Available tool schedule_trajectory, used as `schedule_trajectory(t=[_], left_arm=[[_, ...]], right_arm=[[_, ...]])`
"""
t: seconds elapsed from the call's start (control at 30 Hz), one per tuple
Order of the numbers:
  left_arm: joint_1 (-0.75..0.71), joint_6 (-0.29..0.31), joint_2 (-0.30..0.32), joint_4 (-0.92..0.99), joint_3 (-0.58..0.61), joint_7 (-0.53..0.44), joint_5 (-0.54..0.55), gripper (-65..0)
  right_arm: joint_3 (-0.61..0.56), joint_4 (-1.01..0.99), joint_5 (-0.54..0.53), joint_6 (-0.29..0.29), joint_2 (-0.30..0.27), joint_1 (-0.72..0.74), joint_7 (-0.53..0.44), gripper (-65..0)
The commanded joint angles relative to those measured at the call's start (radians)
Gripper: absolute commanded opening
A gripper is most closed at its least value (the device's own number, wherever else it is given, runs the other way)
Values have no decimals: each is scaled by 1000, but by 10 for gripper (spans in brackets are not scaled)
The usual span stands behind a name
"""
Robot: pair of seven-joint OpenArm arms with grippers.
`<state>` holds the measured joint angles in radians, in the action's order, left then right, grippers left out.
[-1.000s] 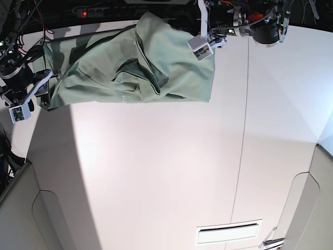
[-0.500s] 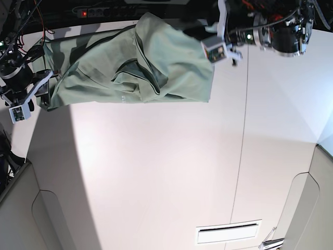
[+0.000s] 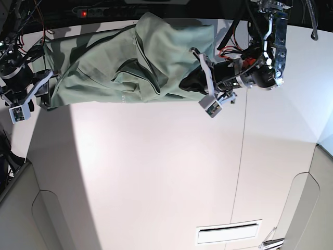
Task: Fold the T-shirt properly
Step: 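Grasp the folded bundle's edge with the left gripper and pull it over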
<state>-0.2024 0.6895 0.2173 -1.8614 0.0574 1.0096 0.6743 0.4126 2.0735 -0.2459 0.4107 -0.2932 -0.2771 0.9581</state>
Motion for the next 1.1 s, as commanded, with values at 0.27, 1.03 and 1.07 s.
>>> schedule_trajectory(t=[0.27, 1.03, 1.07], left_arm=[[46, 9, -21, 19, 153, -4, -4, -650], [382, -5, -228, 264, 291, -58, -85, -650], [396, -4, -228, 264, 286, -37, -73, -650]], right_arm=[[7, 14, -9, -4, -11, 5, -27, -381], [7, 14, -8, -4, -12, 5, -27, -381], [7, 14, -8, -4, -11, 5, -27, -381]])
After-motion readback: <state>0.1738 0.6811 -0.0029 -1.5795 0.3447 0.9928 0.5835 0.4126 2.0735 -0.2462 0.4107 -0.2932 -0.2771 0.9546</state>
